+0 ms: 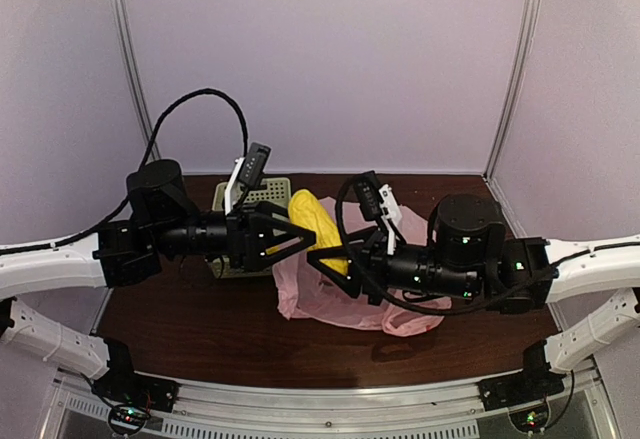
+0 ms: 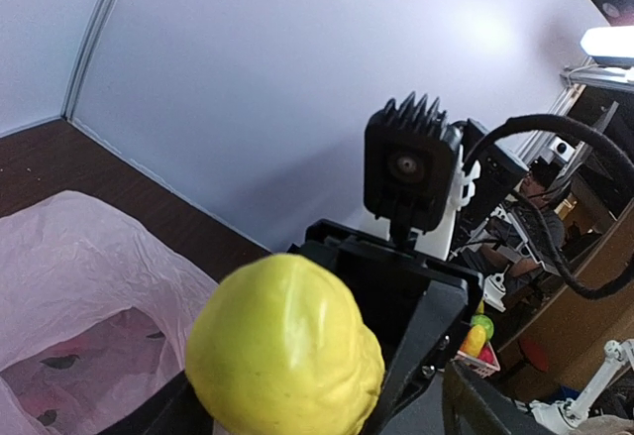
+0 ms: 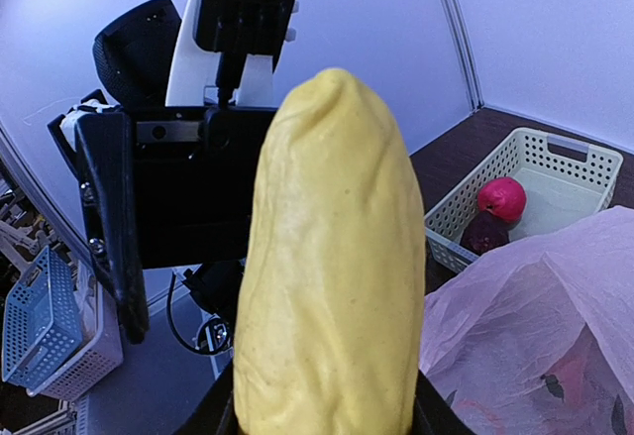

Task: Untie the knot of the plastic bag and take out the fruit
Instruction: Pass from the right arm to the left

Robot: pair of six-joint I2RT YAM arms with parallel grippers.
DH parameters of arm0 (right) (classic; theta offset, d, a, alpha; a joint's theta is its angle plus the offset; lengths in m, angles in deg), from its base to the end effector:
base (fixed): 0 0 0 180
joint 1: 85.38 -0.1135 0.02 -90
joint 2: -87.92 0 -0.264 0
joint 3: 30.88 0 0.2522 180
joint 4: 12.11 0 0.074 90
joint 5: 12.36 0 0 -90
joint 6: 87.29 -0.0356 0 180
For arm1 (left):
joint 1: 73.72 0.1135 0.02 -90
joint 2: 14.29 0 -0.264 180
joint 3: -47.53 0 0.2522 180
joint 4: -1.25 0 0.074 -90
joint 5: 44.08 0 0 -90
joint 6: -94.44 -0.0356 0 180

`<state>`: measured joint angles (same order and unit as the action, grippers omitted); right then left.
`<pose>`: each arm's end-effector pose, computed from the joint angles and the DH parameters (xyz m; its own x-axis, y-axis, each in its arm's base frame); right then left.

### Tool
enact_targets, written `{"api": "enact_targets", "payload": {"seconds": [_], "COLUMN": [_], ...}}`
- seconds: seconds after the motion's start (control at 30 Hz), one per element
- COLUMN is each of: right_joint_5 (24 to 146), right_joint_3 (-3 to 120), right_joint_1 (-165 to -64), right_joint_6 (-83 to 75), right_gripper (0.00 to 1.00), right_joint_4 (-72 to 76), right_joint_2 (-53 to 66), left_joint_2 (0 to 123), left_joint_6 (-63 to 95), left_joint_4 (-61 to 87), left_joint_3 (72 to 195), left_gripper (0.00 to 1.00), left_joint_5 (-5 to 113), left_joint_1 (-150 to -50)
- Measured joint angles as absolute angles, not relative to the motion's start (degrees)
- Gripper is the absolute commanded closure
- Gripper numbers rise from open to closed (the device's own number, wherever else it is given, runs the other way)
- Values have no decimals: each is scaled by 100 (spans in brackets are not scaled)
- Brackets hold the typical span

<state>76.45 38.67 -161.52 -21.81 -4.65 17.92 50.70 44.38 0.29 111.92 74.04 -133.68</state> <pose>0.0703 0.2818 0.3445 -0.4308 -0.0139 -0.9023 -0.8650 0.2915 0.4085 0.1186 -0.2386 0.3508 -0.6392 -0.0257 -0.7686 0.7683 0.0222 -0.6397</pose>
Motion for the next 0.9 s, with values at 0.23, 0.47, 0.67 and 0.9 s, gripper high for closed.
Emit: {"api": "enact_targets", "payload": {"seconds": [0.23,0.47,0.67,0.9], "right_joint_5": [7689,7737,7737,7667], "right_joint_3": [3884,3884,3884,3884], "right_joint_1": [-16165,-16173,-16189,-16189], "right_joint_6": [-2176,-2167,-2170,-2196], "right_gripper": [74,71,60,12], "right_joint_4": [-596,-607,-625,-614], "right_joint_2": [1792,1792,1792,1792], "left_joint_2": [5103,5155,5162,5151], "left_joint_6": [4602,4705,4788,4786], "left_joint_4": [-205,-260,-358,-409], "left_joint_3": [11164,11153,11116,11050], "left_gripper": [35,54,62,64], "left_joint_5": [7373,7316,7297,7242], "left_joint_1": [-13366,-13366,-13366,-13372]}}
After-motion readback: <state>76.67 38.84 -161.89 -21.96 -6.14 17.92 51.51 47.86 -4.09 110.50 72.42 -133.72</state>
